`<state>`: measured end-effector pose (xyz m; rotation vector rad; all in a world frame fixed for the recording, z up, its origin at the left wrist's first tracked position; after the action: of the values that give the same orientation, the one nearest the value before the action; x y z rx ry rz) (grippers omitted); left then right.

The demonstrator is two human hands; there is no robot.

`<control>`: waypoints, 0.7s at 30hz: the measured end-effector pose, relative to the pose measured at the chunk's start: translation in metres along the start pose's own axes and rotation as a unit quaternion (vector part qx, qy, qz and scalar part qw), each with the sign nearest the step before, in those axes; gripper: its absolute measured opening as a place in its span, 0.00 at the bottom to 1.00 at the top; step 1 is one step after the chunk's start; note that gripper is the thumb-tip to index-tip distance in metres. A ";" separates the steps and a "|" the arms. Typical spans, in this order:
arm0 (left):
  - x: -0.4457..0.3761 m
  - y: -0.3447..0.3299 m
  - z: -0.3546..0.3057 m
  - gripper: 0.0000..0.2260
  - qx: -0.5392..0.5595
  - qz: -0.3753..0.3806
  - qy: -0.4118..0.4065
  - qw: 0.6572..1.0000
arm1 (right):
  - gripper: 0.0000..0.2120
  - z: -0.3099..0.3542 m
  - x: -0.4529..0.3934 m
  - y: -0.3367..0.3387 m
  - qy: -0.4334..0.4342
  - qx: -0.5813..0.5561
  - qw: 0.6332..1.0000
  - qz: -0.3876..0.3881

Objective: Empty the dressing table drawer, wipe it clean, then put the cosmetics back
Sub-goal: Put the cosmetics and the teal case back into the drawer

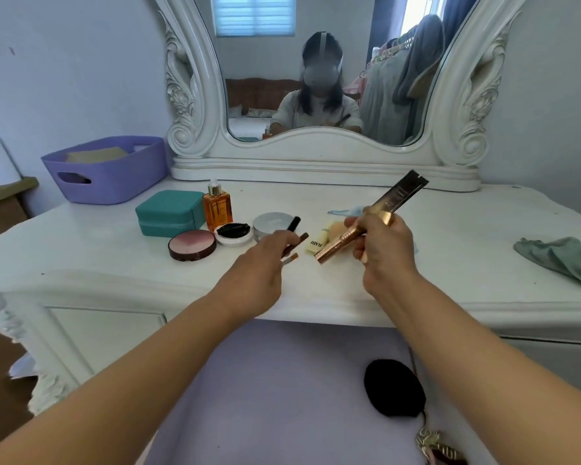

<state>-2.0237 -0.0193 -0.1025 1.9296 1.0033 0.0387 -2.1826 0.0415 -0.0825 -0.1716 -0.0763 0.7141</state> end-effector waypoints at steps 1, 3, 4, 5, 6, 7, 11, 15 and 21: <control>0.001 0.001 0.000 0.21 0.004 -0.003 0.021 1.000 | 0.05 0.003 0.003 0.005 0.003 0.008 1.000 0.013; 0.007 0.003 -0.005 0.23 0.031 -0.006 0.038 0.999 | 0.07 0.005 0.016 0.015 0.008 0.036 0.998 0.048; 0.011 0.005 -0.008 0.25 0.049 -0.006 0.037 0.998 | 0.08 0.005 0.024 0.020 0.011 0.058 0.996 0.067; 0.017 0.007 -0.011 0.27 0.070 -0.004 0.041 0.997 | 0.07 0.003 0.033 0.024 0.012 0.086 0.992 0.086; 0.024 0.009 -0.013 0.28 0.094 -0.001 0.053 0.994 | 0.07 0.000 0.044 0.028 0.009 0.113 0.988 0.106; 0.033 0.011 -0.013 0.27 0.128 0.000 0.073 0.989 | 0.07 -0.003 0.055 0.031 0.001 0.132 0.983 0.130; 0.079 0.006 -0.008 0.10 0.242 0.029 0.173 0.954 | 0.06 -0.023 0.099 0.039 -0.055 0.183 0.947 0.257; 0.121 -0.006 0.005 0.06 0.326 0.051 0.300 0.895 | 0.08 -0.047 0.125 0.042 -0.107 0.236 0.905 0.339; 0.136 -0.023 0.039 0.06 0.313 0.081 0.419 0.849 | 0.11 -0.093 0.132 0.027 -0.246 0.305 0.843 0.369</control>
<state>-1.9321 0.0478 -0.1901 2.6750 1.5392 0.8047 -2.0887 0.1365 -0.1774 0.6426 -0.2771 1.5075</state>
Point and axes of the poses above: each hand's wrist, its own x-axis away from the middle knuckle, its own y-axis out of the back of the hand, z = x × y, the point moved 3 cm from there along -x, towards the middle knuckle, and after that the axes turned 8 degrees about x, right-handed, at the moved point
